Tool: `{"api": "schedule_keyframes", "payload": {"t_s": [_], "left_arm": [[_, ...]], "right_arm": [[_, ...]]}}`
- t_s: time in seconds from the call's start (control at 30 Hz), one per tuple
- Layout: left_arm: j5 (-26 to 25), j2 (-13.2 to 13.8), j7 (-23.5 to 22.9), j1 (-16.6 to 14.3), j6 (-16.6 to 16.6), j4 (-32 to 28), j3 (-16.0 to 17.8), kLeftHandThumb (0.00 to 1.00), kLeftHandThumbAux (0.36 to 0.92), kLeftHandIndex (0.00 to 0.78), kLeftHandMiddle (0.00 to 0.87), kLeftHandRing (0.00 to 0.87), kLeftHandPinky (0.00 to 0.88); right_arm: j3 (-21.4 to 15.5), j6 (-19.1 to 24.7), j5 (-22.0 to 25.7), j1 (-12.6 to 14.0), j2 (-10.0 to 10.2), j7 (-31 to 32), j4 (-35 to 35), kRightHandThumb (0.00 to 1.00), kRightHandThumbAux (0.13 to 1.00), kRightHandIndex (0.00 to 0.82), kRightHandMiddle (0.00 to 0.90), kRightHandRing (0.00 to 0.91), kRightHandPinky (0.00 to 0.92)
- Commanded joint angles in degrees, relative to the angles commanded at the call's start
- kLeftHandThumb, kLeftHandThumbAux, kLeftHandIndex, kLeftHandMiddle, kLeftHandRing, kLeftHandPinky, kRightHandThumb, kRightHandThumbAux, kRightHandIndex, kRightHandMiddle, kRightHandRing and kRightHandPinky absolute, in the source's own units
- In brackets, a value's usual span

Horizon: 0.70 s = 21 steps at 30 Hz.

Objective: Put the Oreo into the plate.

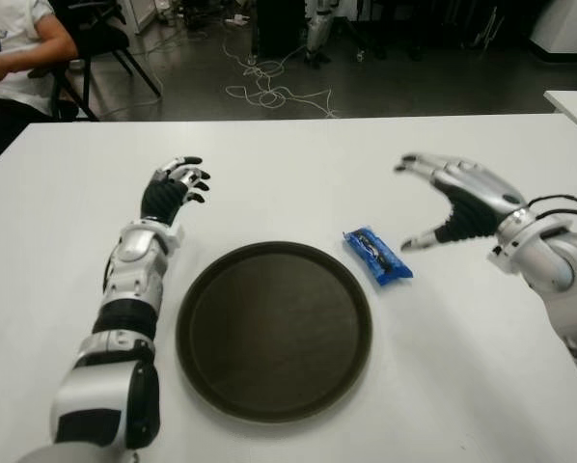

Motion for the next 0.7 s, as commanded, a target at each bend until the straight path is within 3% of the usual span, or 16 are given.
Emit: {"api": "schedule_keyframes", "payload": {"t_s": [0.7], "left_arm": [[1.9,0.3,2.0,-0.2,-2.7,1.9,-1.0,0.833,0.672,0.419,0.469,0.513,0.569]], "right_arm": [[4.9,0.4,-6.6,-1.8,-0.5,2.7,2.7,0.000,0.746,0.030,0.061,0.031,0.041]]}}
